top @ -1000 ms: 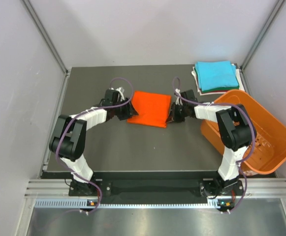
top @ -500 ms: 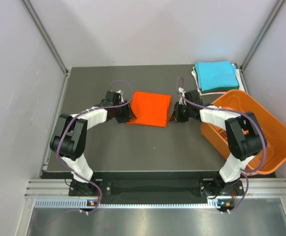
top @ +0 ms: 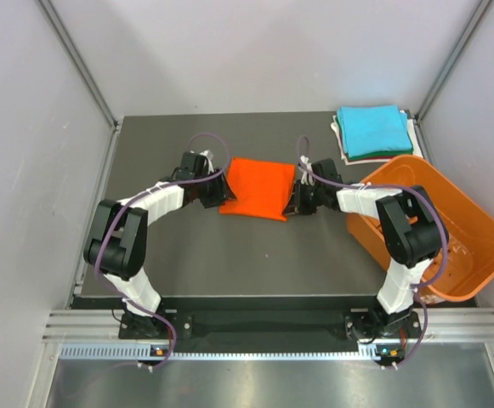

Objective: Fold and stack the t-shirts
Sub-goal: Fold the tshirt, then neatly place the folded tshirt to the corner

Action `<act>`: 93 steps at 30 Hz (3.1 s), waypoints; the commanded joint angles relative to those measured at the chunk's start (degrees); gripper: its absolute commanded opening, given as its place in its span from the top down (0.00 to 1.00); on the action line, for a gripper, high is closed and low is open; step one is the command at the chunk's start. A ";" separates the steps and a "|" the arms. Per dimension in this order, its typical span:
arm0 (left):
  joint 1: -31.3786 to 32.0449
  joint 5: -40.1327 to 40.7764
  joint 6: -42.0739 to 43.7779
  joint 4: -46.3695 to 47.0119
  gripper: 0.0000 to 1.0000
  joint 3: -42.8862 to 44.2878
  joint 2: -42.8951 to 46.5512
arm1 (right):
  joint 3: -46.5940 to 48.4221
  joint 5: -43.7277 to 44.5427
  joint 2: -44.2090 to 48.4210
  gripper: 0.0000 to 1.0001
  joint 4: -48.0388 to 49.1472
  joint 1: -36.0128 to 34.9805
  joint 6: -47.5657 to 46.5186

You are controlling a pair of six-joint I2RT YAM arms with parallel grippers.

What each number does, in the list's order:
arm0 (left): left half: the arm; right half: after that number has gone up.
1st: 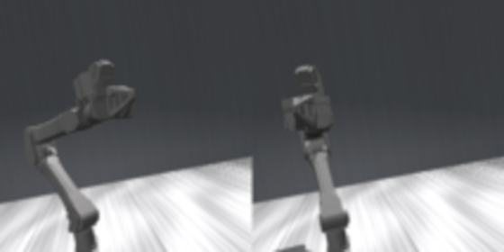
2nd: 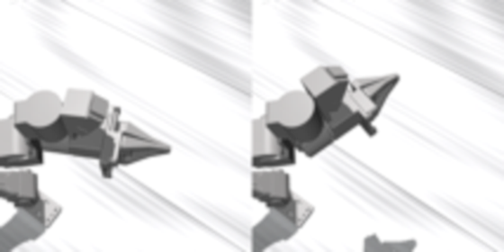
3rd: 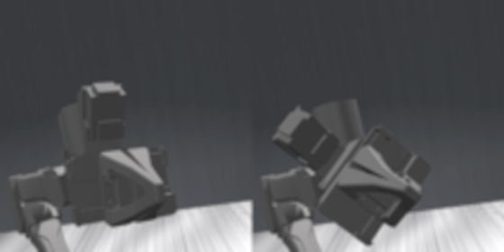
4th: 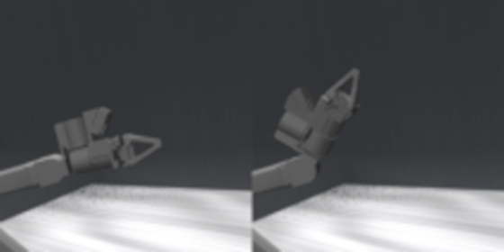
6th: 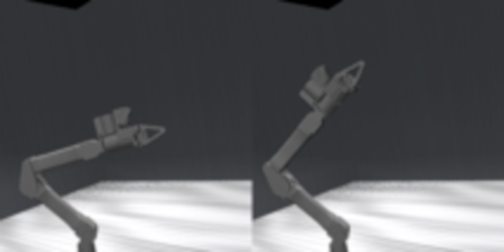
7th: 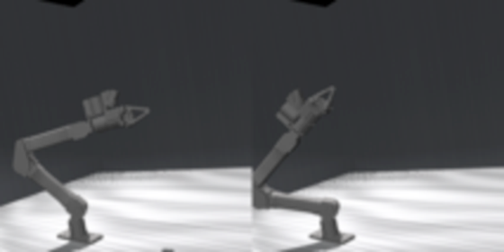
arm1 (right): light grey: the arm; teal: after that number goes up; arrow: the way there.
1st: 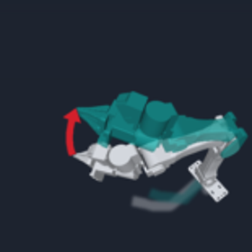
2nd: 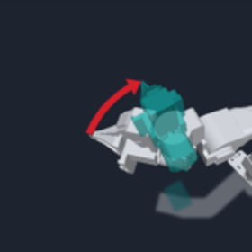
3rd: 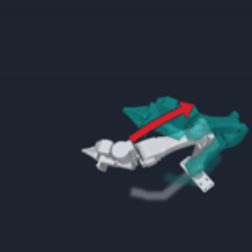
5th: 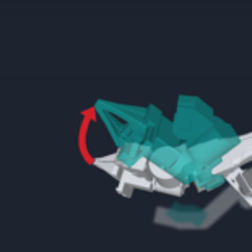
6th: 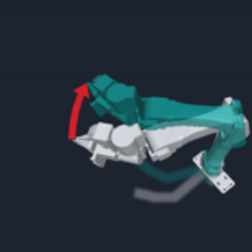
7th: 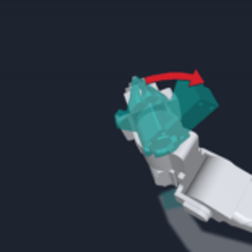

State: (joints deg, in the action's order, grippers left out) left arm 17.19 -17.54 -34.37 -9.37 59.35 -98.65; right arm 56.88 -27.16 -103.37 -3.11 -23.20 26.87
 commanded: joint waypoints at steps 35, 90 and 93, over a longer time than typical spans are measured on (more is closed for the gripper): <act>-4.97 -12.52 4.57 -7.95 0.47 2.08 10.14 | 34.60 9.77 -18.34 0.32 -13.75 5.09 -10.42; -5.41 -16.56 9.67 -13.05 0.47 3.58 11.64 | 57.46 29.87 -13.35 1.00 -36.52 10.02 -31.87; -5.41 -17.35 9.23 -12.34 0.48 3.49 11.55 | 59.47 32.51 -13.17 1.00 -36.96 11.16 -33.46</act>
State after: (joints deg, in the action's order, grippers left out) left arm 12.10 -32.47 -25.28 -24.40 63.05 -89.62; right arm 112.07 -0.32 -120.20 -39.13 -13.87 -2.63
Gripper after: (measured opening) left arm 0.526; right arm 0.037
